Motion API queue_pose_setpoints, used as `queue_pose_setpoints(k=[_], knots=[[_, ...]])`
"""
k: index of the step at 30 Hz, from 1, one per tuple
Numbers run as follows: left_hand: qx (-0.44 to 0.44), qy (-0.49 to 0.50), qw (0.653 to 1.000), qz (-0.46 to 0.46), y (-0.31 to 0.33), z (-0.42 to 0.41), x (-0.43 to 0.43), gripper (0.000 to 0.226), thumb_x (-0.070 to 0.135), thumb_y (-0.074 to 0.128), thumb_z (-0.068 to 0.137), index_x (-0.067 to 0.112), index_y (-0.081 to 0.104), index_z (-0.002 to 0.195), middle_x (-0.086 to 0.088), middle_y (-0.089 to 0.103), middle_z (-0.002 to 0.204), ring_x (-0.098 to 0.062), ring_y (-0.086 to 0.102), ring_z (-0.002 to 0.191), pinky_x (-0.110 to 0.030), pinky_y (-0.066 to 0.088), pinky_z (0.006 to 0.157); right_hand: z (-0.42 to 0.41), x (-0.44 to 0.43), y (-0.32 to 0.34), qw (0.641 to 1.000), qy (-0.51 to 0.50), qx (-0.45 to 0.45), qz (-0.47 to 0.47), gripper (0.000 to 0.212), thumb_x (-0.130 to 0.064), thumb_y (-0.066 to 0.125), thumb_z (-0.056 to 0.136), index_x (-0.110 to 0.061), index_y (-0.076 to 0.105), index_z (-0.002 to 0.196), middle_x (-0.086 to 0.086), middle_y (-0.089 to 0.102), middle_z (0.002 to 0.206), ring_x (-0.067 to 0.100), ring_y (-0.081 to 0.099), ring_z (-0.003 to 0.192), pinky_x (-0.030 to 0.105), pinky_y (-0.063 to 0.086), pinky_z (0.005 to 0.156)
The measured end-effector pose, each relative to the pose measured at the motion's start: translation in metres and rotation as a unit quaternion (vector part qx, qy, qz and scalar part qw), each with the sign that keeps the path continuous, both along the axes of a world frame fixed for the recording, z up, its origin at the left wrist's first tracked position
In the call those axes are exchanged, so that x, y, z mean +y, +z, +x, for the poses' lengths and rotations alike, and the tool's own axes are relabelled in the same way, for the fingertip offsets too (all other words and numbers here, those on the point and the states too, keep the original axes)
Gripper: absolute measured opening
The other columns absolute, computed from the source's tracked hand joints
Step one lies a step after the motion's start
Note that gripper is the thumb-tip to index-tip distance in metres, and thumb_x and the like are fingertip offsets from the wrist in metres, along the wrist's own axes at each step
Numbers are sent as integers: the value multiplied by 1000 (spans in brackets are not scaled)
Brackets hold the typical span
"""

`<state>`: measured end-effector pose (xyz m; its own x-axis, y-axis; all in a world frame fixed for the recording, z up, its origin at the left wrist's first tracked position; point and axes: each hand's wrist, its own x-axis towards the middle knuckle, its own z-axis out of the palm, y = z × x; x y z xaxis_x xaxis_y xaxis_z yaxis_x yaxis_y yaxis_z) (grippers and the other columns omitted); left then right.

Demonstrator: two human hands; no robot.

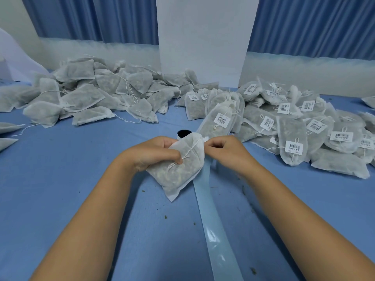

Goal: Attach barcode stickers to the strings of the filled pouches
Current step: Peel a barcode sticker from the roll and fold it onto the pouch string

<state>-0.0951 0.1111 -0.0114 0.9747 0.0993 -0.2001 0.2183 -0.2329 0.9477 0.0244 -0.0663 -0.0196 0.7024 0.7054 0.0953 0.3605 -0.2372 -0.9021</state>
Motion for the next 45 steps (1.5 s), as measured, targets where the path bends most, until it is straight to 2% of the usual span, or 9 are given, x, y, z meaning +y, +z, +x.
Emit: queue_pose_setpoints(k=[3,8,18,26,30,34,38,42,45], knots=[[4,-7,1000,17,1,-1,0,13,22,69,60,29,74,69,4,70,72,-10,68,65,-21,52,54,1,0,0,999,-4,33,-9,16,-22,69,84,-23,77,70,-13,70,69,-3,58,64,8,44,57],[5,-14,999,42,2,-2,-3,23,37,70,47,30,73,69,6,69,73,-9,67,67,-21,52,57,0,-1,0,998,-10,54,-21,16,-21,69,84,-17,77,71,-14,64,60,-3,51,50,10,39,46],[5,-18,999,46,3,-3,-3,6,21,67,64,26,68,68,6,67,69,-7,66,62,-19,51,53,3,-4,2,999,21,-17,-39,18,-19,73,84,-29,76,69,-10,74,74,0,60,63,10,46,58],[1,-21,999,35,4,-4,-3,11,20,64,65,28,71,64,6,66,68,-7,65,61,-19,50,53,4,-4,0,995,15,-87,-39,27,-20,70,87,-32,70,63,-20,64,55,-7,51,49,5,37,51],[2,-25,999,31,5,-5,-3,8,24,69,58,29,71,65,6,67,69,-8,65,62,-20,50,53,5,-4,0,994,23,-101,-42,23,-20,69,88,-31,72,68,-16,67,61,-7,52,53,6,39,54],[-8,-23,1000,17,5,-5,-2,28,33,70,48,23,71,73,4,67,70,-10,65,63,-19,50,54,5,-4,0,994,19,-104,-40,16,-21,67,89,-23,76,76,-5,72,72,-3,54,60,10,42,58],[-15,-18,1000,15,4,-5,0,21,20,69,58,19,70,79,4,68,72,-10,66,64,-19,50,54,6,-4,-1,993,11,-116,-29,18,-20,65,89,-18,76,75,2,72,76,-1,52,62,15,42,61],[-20,-20,999,15,4,-6,0,15,16,64,66,26,74,72,4,70,73,-9,67,65,-18,50,54,7,-4,0,995,4,-104,0,16,-18,66,89,-21,77,78,-17,71,71,-8,56,63,9,43,63],[-19,-35,999,27,4,-7,-1,17,21,70,61,24,74,77,4,70,76,-9,68,69,-20,52,57,9,-5,2,994,1,-102,28,16,-16,67,88,-24,77,79,-18,74,80,-7,62,71,7,46,68]])
